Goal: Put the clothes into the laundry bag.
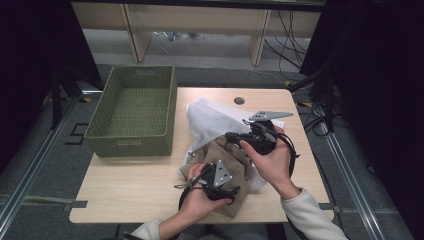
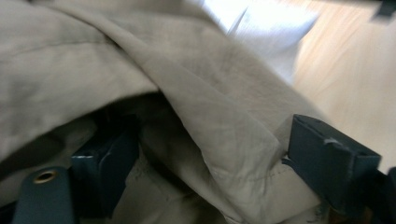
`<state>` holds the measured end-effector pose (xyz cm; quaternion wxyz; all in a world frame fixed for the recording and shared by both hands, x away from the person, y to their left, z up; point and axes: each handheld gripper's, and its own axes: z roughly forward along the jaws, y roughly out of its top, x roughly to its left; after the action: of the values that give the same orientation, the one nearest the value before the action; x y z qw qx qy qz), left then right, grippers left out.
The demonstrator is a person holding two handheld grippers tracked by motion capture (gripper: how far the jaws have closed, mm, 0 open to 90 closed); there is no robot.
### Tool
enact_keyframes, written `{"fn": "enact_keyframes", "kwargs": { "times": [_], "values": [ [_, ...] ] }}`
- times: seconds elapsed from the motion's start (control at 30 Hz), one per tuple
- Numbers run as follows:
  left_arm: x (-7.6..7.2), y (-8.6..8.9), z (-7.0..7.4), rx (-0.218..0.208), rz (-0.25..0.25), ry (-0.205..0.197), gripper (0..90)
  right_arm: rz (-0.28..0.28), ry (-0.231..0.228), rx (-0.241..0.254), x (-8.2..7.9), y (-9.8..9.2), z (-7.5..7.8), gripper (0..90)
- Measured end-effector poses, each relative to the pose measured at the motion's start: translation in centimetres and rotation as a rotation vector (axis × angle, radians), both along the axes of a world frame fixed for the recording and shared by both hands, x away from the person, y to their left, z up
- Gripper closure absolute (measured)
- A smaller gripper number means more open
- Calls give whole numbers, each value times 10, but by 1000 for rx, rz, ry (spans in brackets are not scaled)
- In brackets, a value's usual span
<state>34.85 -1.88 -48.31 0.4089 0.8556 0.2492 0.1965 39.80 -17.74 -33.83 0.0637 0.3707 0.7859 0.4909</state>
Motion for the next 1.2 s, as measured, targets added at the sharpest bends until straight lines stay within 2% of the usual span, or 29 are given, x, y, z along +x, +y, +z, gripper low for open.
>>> {"fn": "enact_keyframes", "kwargs": {
  "times": [0.07,0.1,0.17,0.2,0.23,0.27,0.3,0.33,0.37,0.4,0.43,0.47,0.5,0.53,0.6,0.63,0.67,0.7,0.73,0.8,0.83,0.87,0.9,0.93,1.03,1.07,1.1,1.17,1.2],
  "values": [
    [2,-1,-3,12,-1,4,256,-7,-1,-9,0,-1,1,900],
    [5,-2,-9,44,-2,0,305,-1,-1,2,0,0,0,900],
    [8,-1,-12,36,12,12,383,4,3,1,0,0,0,900],
    [9,1,-12,71,2,14,435,4,2,-1,0,0,0,900],
    [10,1,-13,58,6,8,477,-7,-9,-22,-1,0,1,900],
    [11,2,-13,58,8,13,522,4,9,-10,-1,1,0,900],
    [13,3,-14,57,0,9,573,8,-4,-7,0,2,-1,900],
    [15,3,-15,36,5,21,623,7,3,-6,-1,2,-1,900],
    [17,6,-13,56,-5,36,677,10,6,-4,-1,2,0,900],
    [19,6,-14,31,-2,33,728,11,10,-6,-2,3,0,900],
    [20,8,-12,31,-3,47,773,5,4,-20,-2,2,1,900],
    [21,8,-12,-5,14,43,815,14,0,-10,-2,3,0,900],
    [23,10,-10,-3,7,55,843,4,-9,-27,-3,3,1,900],
    [24,10,-9,-29,18,55,856,17,3,-10,-3,4,1,900],
    [26,12,-4,-64,40,54,868,13,-9,-23,-4,3,3,900],
    [28,13,0,-84,47,46,871,12,-9,-23,-5,3,4,900],
    [29,14,4,-106,57,29,874,26,2,1,-6,4,4,900],
    [30,15,10,-113,59,25,875,21,5,4,-7,4,5,900],
    [32,15,14,-146,69,15,876,16,13,3,-9,4,7,900],
    [36,17,25,-177,76,-14,877,37,-34,3,-9,3,8,900],
    [38,18,31,-189,86,-30,878,37,-35,13,-10,4,10,900],
    [40,20,37,-207,95,-45,879,20,-18,25,-13,4,12,900],
    [42,21,43,-218,97,-61,879,31,-21,32,-14,4,13,900],
    [42,21,49,-251,101,-69,880,43,-45,38,-14,4,13,900],
    [42,24,70,-302,111,-123,881,32,-48,55,-19,4,19,900],
    [41,25,77,-322,114,-137,881,44,-66,59,-20,3,20,900],
    [40,26,83,-338,112,-152,881,46,-65,68,-21,2,23,900],
    [37,27,94,-356,114,-178,881,50,-97,85,-23,-1,27,900],
    [36,28,97,-363,114,-187,880,42,-98,95,-25,-1,29,900]
  ]
}}
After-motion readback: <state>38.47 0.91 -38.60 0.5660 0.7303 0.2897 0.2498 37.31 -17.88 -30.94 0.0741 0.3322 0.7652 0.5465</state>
